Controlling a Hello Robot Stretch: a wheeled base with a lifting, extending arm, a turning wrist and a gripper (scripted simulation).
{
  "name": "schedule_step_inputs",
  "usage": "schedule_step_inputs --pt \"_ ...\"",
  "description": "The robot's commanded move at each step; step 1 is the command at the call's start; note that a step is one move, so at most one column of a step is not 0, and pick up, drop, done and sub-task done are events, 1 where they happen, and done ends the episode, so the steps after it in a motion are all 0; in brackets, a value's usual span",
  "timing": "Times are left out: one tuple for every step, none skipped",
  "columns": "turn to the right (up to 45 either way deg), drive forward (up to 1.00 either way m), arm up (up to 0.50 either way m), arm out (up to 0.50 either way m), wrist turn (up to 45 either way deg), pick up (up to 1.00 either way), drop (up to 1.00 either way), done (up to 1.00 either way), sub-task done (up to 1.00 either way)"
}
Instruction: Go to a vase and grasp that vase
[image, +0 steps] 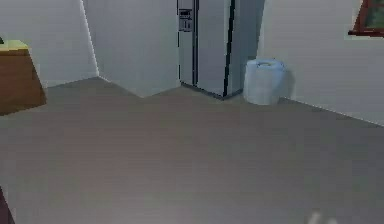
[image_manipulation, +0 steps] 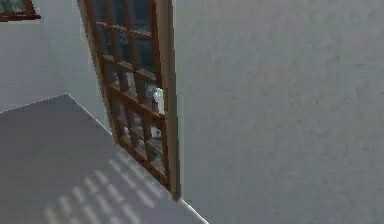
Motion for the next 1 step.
schedule_step_inputs --pt "-15.0 0.00 0.00 0.00 0.0 0.00 0.00 0.00 0.00"
